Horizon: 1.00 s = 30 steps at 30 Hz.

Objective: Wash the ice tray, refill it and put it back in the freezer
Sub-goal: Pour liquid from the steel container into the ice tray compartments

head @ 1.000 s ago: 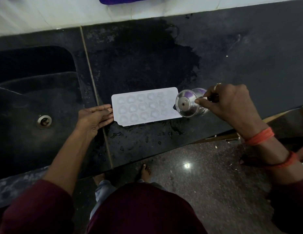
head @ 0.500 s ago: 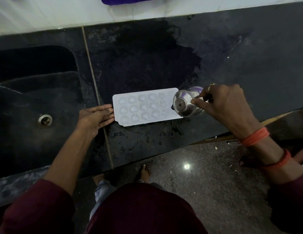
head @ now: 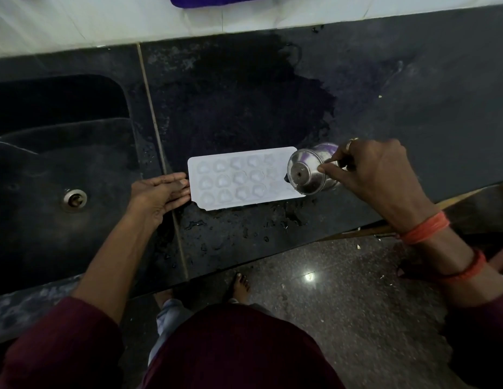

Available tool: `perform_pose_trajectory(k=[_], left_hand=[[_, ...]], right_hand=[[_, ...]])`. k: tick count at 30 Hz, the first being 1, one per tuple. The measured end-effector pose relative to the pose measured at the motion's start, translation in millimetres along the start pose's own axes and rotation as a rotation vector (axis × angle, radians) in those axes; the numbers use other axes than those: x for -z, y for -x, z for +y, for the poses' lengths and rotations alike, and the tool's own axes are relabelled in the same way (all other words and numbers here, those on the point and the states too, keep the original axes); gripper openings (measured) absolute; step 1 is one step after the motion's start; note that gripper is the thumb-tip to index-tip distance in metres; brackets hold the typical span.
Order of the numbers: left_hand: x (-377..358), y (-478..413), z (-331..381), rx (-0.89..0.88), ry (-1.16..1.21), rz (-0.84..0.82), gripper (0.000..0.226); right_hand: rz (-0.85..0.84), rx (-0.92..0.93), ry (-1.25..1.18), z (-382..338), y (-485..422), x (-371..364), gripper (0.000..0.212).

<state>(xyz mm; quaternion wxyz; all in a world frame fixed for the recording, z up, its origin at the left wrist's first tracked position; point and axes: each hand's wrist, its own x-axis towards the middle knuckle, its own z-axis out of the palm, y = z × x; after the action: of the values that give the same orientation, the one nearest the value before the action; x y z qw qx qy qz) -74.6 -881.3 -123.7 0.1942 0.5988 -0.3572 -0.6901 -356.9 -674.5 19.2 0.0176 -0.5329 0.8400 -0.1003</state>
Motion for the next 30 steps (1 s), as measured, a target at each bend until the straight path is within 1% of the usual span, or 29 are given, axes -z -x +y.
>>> perform_pose_trajectory(k=[4, 9, 16, 30], left_hand=[[0.3, -0.8, 0.3, 0.003, -0.001, -0.019, 0.01], [0.1, -0.3, 0.4, 0.005, 0.001, -0.011, 0.01], [-1.2, -0.8, 2.0, 0.003, -0.004, 0.003, 0.01], [-1.9, -4.3, 3.0, 0.005, -0.008, -0.001, 0.009]], right_hand=[[0.017, -0.026, -0.017, 5.3, -2.8, -1.9, 0.031], [0.01, -0.067, -0.105, 12.8, -5.3, 1.2, 0.034], [0.047, -0.051, -0.132, 13.9, -9.4, -3.9, 0.033], [0.057, -0.018, -0.073, 4.9, -18.6, -19.0, 0.033]])
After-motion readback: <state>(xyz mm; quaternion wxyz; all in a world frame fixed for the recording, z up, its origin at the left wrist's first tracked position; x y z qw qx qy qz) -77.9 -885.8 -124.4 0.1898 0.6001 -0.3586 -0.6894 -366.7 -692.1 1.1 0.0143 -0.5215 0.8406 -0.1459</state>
